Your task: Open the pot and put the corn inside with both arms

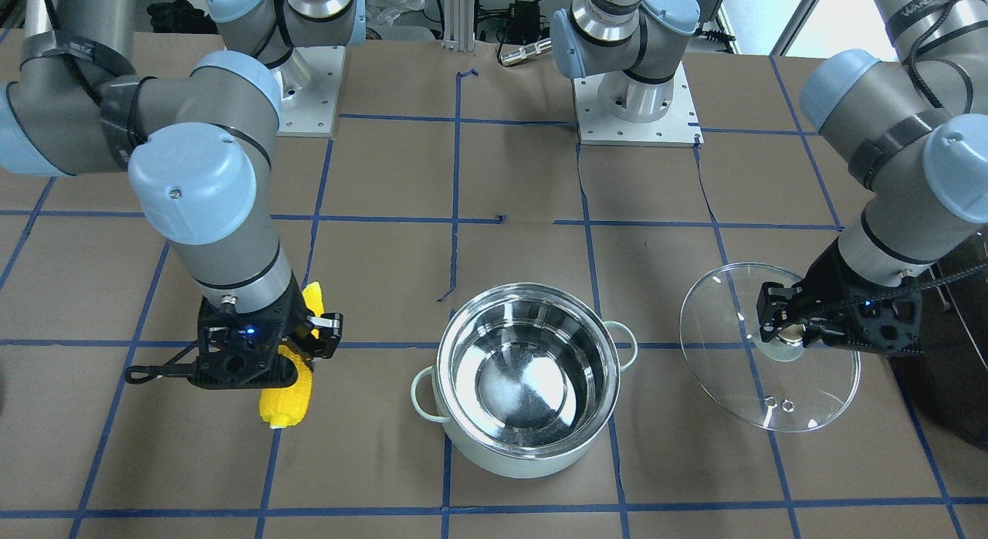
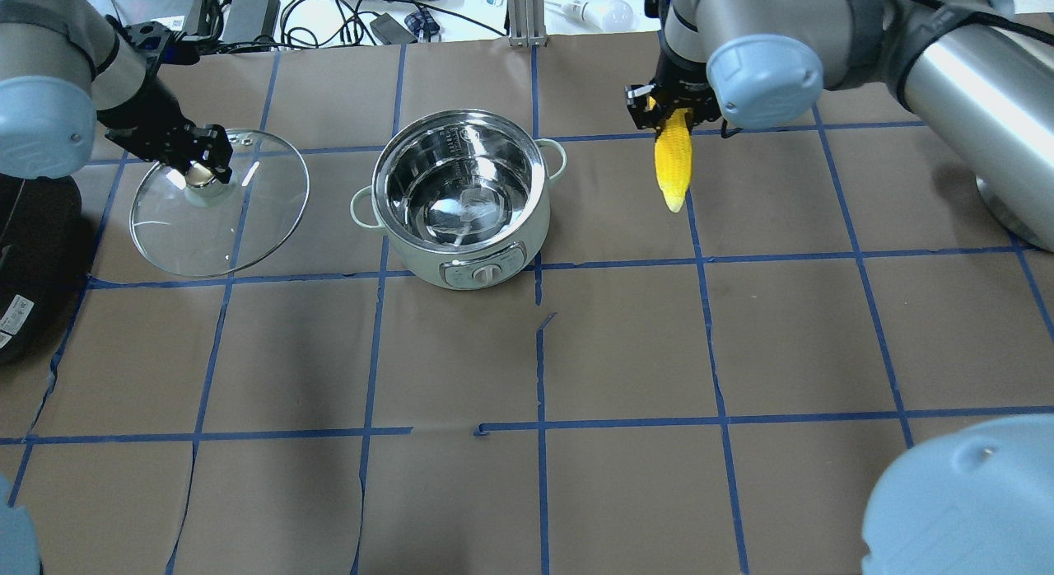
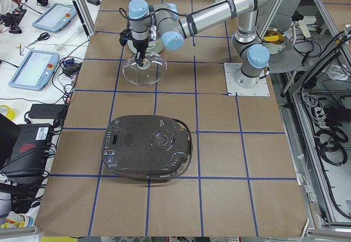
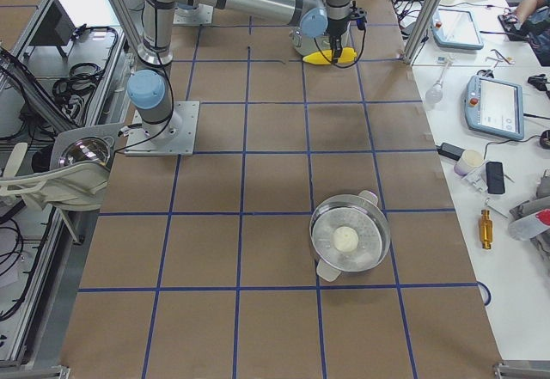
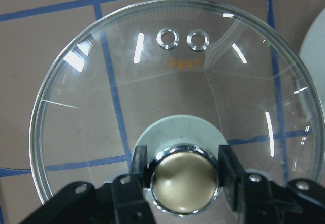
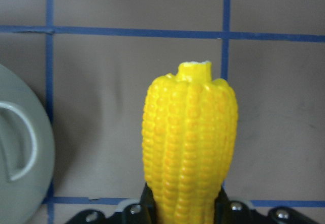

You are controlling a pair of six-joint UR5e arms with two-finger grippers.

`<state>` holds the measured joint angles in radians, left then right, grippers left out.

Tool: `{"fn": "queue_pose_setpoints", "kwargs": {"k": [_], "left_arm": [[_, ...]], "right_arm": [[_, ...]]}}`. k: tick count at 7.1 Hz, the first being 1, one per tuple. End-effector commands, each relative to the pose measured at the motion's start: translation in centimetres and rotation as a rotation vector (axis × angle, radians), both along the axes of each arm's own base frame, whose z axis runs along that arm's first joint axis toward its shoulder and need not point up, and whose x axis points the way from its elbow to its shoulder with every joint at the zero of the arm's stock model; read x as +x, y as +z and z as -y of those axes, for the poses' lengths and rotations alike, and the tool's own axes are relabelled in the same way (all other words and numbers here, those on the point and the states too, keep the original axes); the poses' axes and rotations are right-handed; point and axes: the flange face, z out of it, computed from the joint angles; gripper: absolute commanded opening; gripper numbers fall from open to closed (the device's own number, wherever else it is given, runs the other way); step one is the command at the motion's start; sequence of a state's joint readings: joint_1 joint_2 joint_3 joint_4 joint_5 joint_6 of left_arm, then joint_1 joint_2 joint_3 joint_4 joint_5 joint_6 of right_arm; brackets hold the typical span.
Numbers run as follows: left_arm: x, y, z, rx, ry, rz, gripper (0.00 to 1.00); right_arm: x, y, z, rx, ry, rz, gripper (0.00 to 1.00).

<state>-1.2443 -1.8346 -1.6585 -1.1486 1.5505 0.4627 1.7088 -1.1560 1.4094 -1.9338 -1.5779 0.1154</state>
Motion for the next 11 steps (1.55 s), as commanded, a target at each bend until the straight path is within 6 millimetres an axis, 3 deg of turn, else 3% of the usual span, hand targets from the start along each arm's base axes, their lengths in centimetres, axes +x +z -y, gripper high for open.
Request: {"fn": "queue_pose_setpoints", "kwargs": {"k": [1,3,4,6,7,8,10,11], "left_arm": [[3.1,-3.3,-0.3,-0.006,-0.002,0.005,0.15],[5.1,-6.1,-1.5,0.018,0.072,-0.012,0.16],[5.6,-7.1,-1.9,0.006,0.088,-0.011,0.20],[5.3,-8.2,-2.4,0.022,0.099,-0.011,0.22],[5.1,-9.0,-2.8,0.017,0.101,-0.011,0.35],[4.7,-10.5,-3.7,0.023,0.107,-0.014,0.36],[4.8,-11.2,-3.5,-0.028,0.097,0.005,0.48],[4.7,-11.2,-3.5,-0.029,0.100,0.002,0.54]], "right_arm": [[9.3,1.5,0.7,-0.008,-0.069,0.087,0.27],[18.3,0.1,0.2,-0.021,-0.001,0.100,0.28],[21.0,-1.7,0.1,-0.011,0.038,0.091,0.28],[22.0,-3.2,-0.1,0.001,0.091,0.081,0.33],[23.2,-4.6,-0.6,0.017,0.113,0.069,0.42],[24.4,-6.5,-1.1,0.037,0.129,0.052,0.52],[24.5,-7.0,-1.1,0.042,0.160,0.047,1.00],[24.2,-5.6,-1.2,0.024,0.202,0.041,1.00]]}}
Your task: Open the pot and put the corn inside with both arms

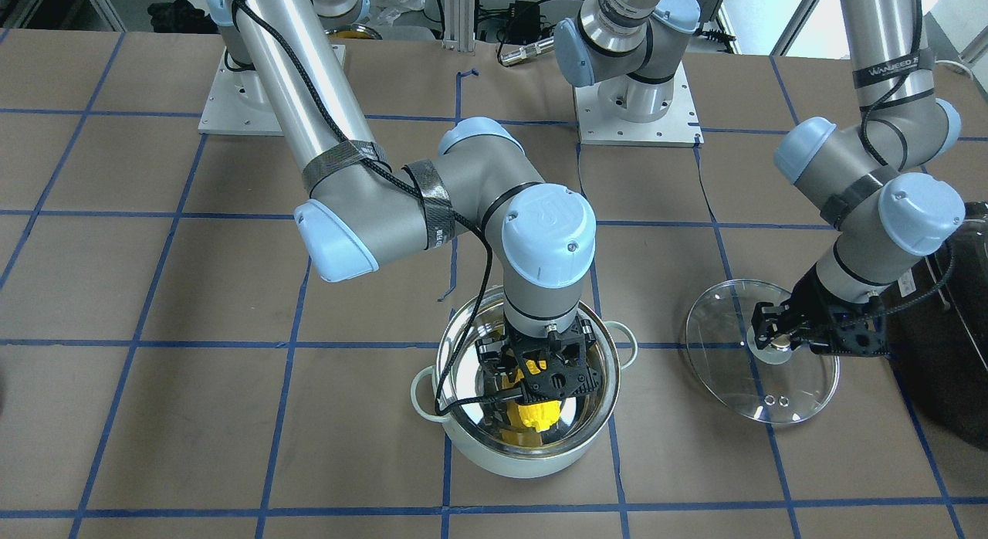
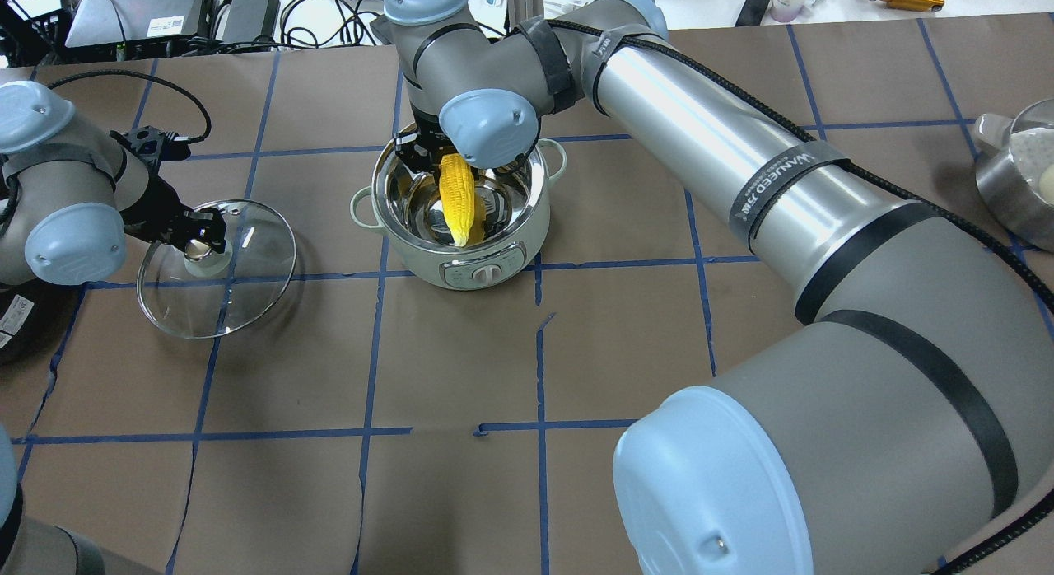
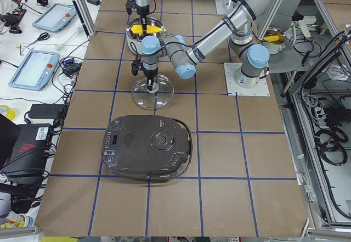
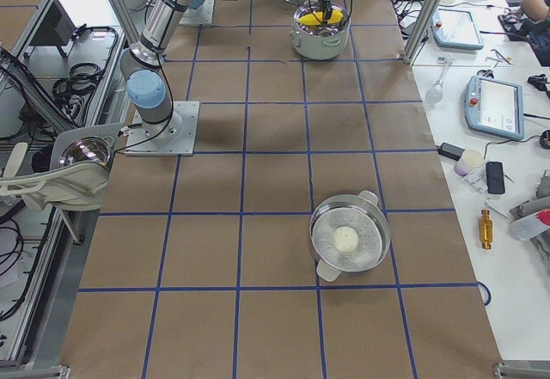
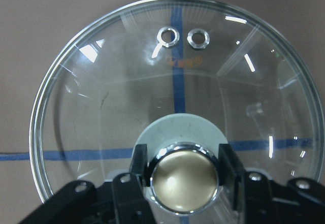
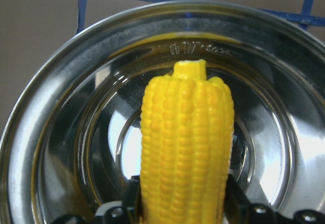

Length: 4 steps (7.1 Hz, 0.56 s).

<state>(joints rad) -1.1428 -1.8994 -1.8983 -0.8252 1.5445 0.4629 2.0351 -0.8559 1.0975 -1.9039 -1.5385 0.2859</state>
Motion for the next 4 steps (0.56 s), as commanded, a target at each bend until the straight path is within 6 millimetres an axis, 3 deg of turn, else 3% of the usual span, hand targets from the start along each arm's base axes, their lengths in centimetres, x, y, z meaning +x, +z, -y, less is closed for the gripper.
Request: {"fn": "queue_pose_setpoints", "kwargs": {"k": [1,2,3,4], "left_arm": [[0.0,-0.3,0.2,-0.011,0.005,-0.007,0.75],[0.0,-0.4,0.3,-0.009,0.002,-0.006,0.87],[0.3,0.7,0.9,-0.034,-0.002,0.002,1.00],[0.8,2.5,1.9,-0.057,-0.007,0.020,1.00]], "right_arm": [[-1.1,4.0,-0.7,-0.056,0.040,-0.019,1.00],[-3.1,6.9,-0.7,-0.068,0.020,-0.026,1.00],[-7.1,11.6,-0.8,-0.073,-0.029,-0.026,1.00],[-12.2,16.0,-1.7,-0.066,-0.092,-0.074,1.00]]}}
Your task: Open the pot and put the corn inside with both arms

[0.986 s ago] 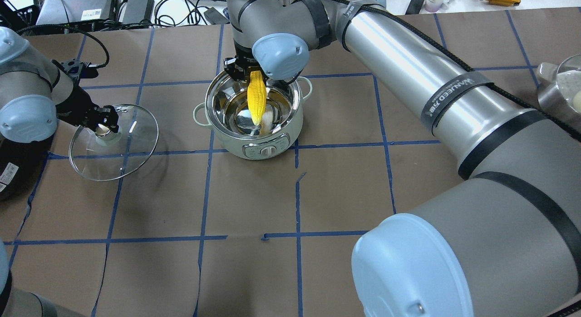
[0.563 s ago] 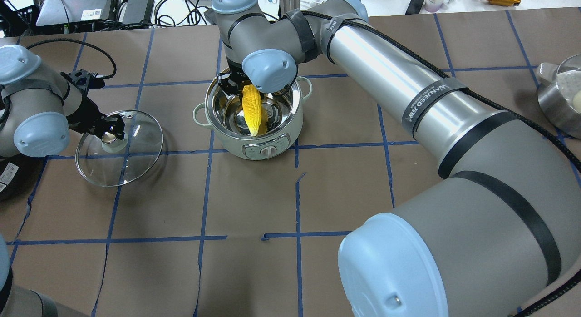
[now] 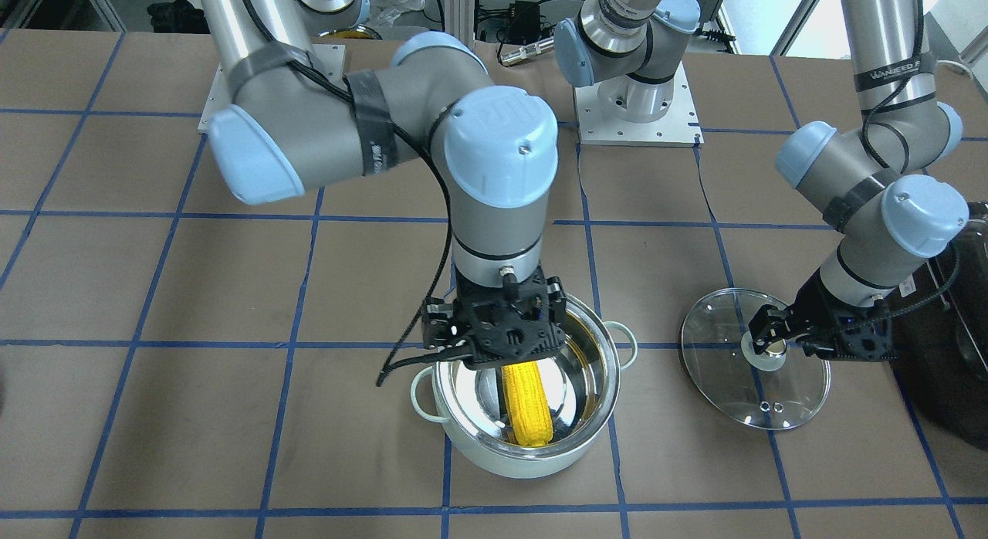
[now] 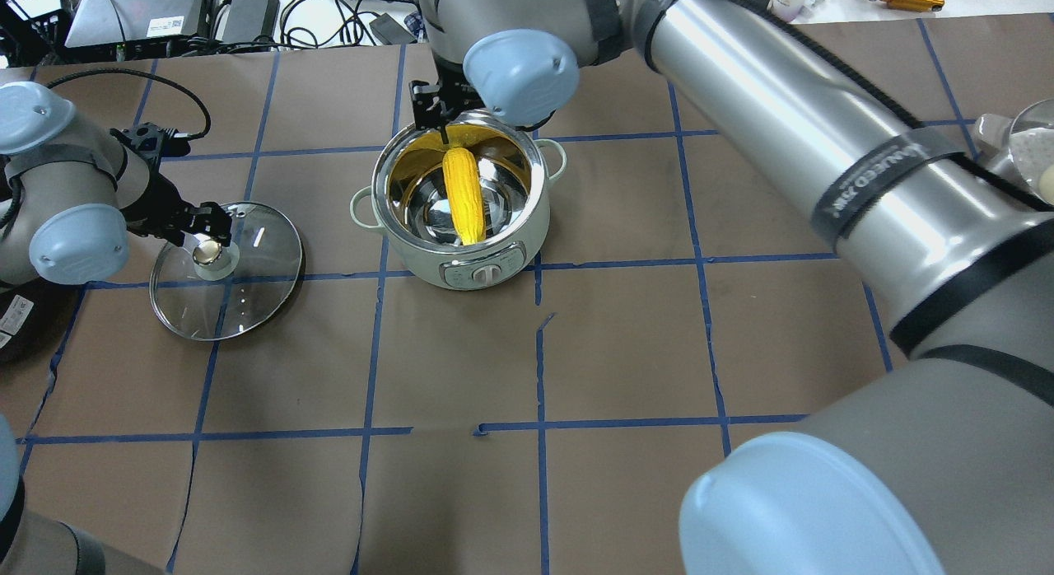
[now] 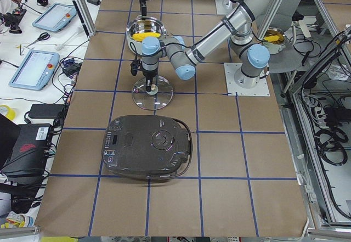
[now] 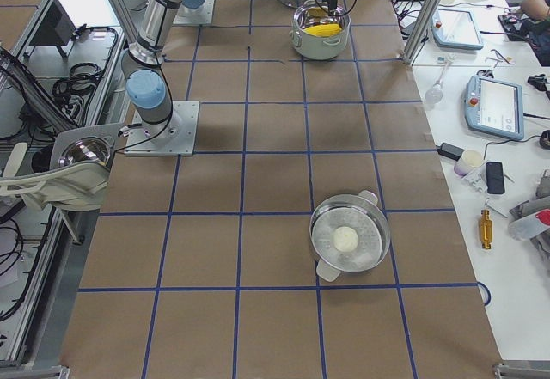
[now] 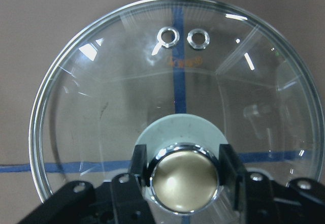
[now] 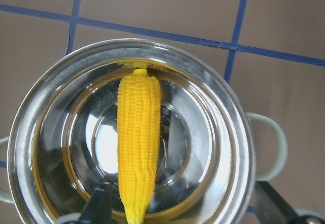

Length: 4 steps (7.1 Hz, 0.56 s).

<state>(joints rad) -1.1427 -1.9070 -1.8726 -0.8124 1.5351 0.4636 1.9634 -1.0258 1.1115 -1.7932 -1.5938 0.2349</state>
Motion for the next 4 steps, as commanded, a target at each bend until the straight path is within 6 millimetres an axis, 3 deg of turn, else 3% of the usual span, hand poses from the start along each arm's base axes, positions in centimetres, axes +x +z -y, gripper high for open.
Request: {"fn": "queue_pose_setpoints", "kwargs": {"k": [1,2,4], "left_arm": [[0.2,4.4,1.9,-0.044,-0.016,0.021,1.00],[-1.2,7.8,2.9,-0.082,-0.036,0.031,1.00],[-7.7,15.8,2.9,-0.050,-0.095,-0.009,1.00]], "right_arm": [[-10.9,8.4,-2.9,0.029,-0.135,-0.058,1.00],[-15.8,9.7,-5.5,0.035,-0.167,-0.060,1.00],[-21.3,10.4,-11.0,0.038,-0.180,-0.071,1.00]]}}
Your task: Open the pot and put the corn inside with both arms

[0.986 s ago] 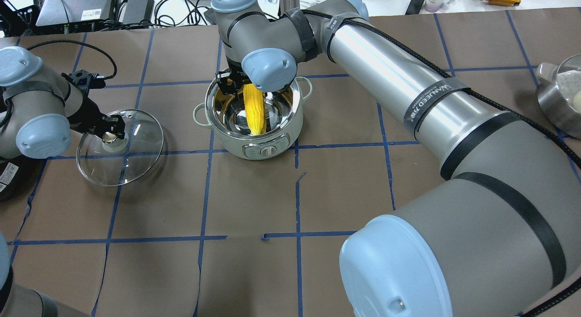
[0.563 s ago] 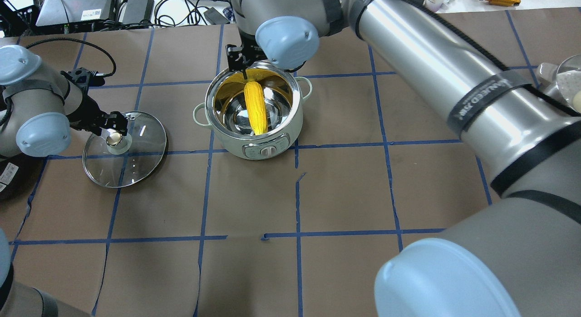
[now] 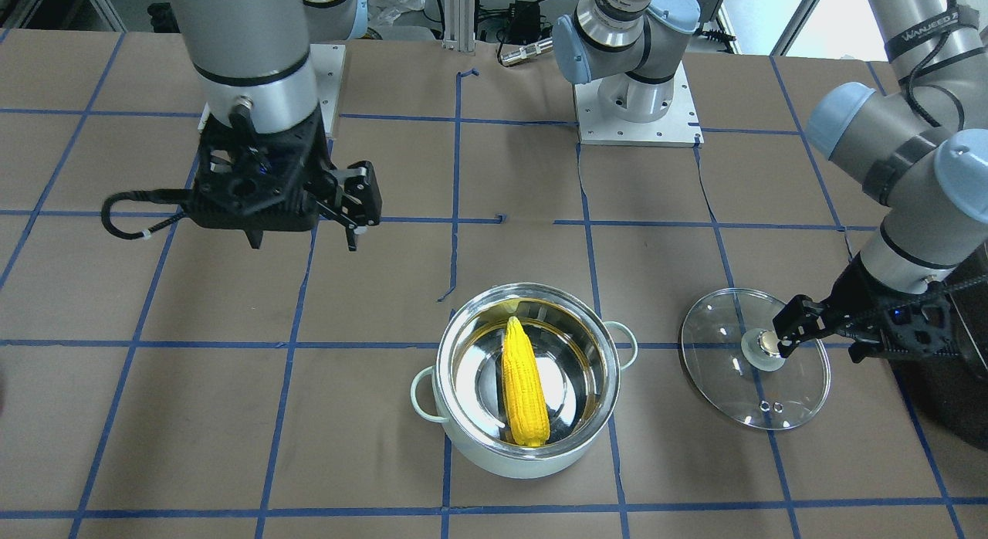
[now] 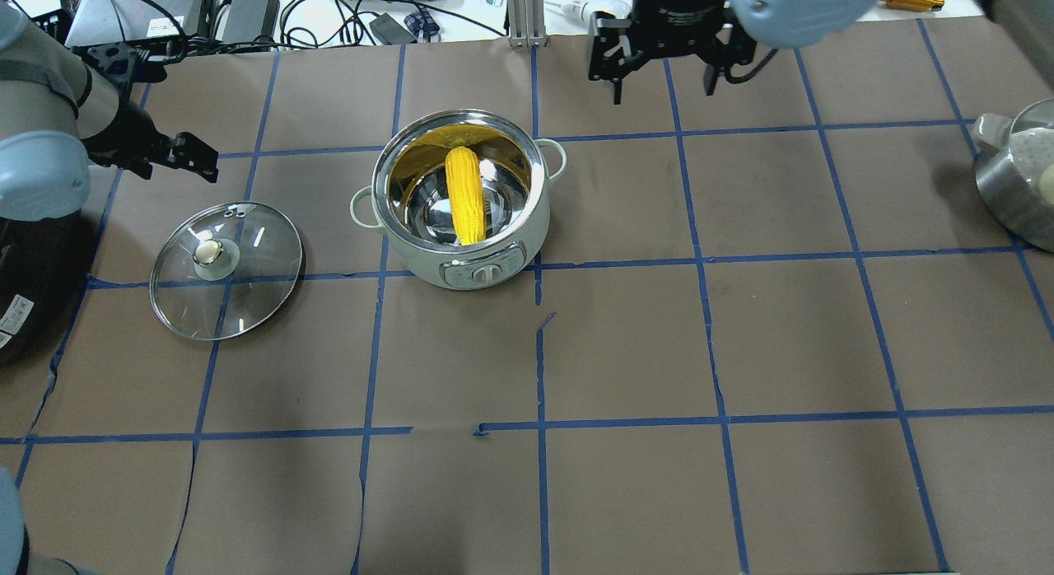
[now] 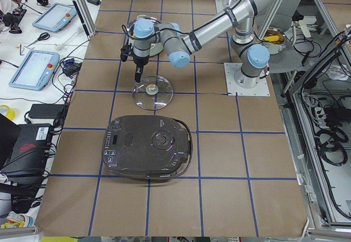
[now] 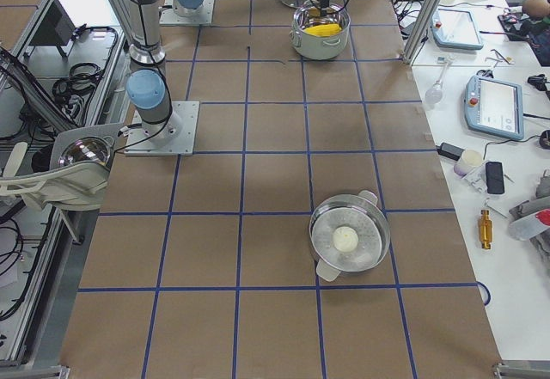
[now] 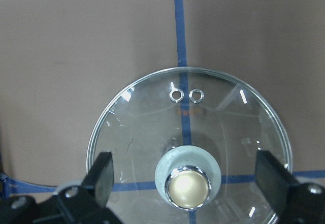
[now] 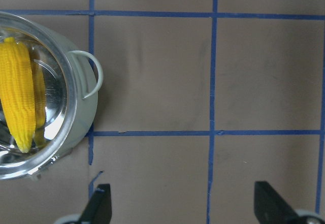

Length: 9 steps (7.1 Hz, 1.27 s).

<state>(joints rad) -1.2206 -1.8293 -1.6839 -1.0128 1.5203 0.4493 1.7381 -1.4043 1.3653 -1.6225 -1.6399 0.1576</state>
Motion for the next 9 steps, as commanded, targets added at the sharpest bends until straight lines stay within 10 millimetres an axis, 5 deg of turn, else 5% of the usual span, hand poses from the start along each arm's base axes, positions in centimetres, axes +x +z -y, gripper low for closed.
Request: {"fn": "queue_pose_setpoints", "kwargs": {"k": [1,3,4,6,9], "left_arm": [[-9.3,9.4,-1.0,0.062,0.039,-0.040,1.00],[-20.2,13.6,-4.6,0.102,0.017,-0.059,1.00],[-23.2,14.9,-6.2,0.086,-0.005,-0.036,1.00],[-23.7,18.2,-9.2,0.059,-0.018,-0.044,1.00],[-23.6,18.2,-9.8,0.069,-0.017,-0.038,1.00]], "right_arm": [[-4.5,0.0,-4.1,0.015,-0.023,0.003,1.00],[-4.4,0.7,-3.9,-0.006,-0.024,0.025,1.00],[-4.2,1.2,-3.8,-0.008,-0.021,0.065,1.00],[-5.3,2.1,-3.4,-0.006,-0.041,0.068,1.00],[-5.2,2.1,-3.5,-0.006,-0.040,0.066,1.00]]}}
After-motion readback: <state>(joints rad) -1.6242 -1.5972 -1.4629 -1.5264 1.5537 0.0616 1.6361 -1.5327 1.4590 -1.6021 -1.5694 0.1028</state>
